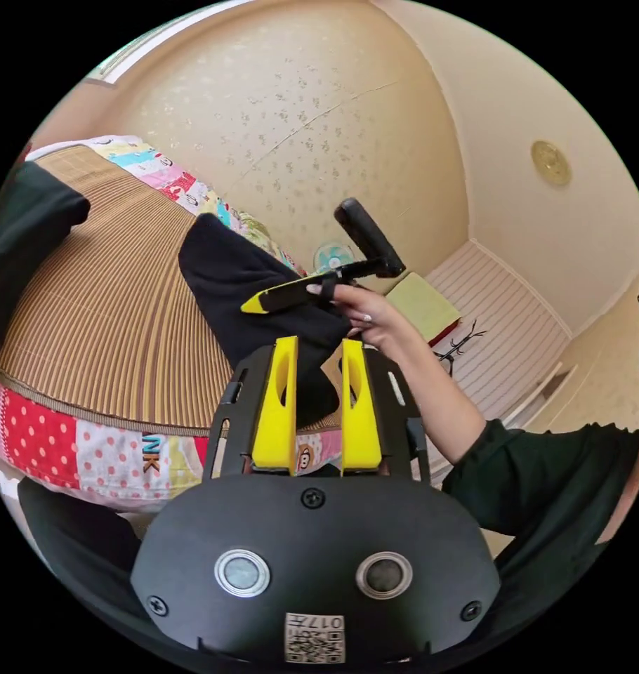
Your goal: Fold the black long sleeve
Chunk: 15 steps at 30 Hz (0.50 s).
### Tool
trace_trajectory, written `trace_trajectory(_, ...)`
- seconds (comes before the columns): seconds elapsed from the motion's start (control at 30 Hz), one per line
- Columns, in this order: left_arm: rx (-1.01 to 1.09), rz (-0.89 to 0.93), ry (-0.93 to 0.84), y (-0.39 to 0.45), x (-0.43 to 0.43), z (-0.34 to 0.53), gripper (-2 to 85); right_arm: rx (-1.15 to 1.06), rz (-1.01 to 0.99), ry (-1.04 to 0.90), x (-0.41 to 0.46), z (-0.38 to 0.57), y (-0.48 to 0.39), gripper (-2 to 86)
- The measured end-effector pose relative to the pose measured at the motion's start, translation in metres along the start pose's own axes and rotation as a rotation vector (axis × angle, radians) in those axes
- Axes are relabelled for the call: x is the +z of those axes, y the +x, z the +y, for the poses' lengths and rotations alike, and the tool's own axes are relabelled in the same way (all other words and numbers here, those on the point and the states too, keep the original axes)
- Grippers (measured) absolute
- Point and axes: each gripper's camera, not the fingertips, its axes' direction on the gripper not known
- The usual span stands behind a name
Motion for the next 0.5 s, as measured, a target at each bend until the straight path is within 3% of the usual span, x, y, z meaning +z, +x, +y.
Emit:
trace_trajectory(0.07, -0.008, 0.074, -0.048, -0.012, 0.009, 0.003, 14.1, 0.062, -0.194, 0.249, -0.039, 0.09, 0.07, 10.3)
trace_trajectory(0.2, -0.058, 0.148, -0.142, -0.029, 0.046, 0.001, 16.5, 0.199, -0.328, 0.524, -0.043, 0.241, 0.165, 11.7)
trace_trajectory(0.27, -0.102, 0.14, -0.222, -0.038, 0.086, 0.0, 17.9, 0.444, -0.352, 0.608, -0.014, 0.337, 0.225, 13.6)
trace_trajectory(0.37, -0.154, 0.049, -0.371, -0.047, 0.146, 0.0, 19.4, 0.684, -0.33, 0.739, 0.029, 0.451, 0.252, 14.5)
trace_trajectory(0.5, -0.241, -0.006, -0.496, -0.061, 0.201, 0.008, 18.5, 0.778, -0.414, 0.827, 0.083, 0.537, 0.228, 15.4)
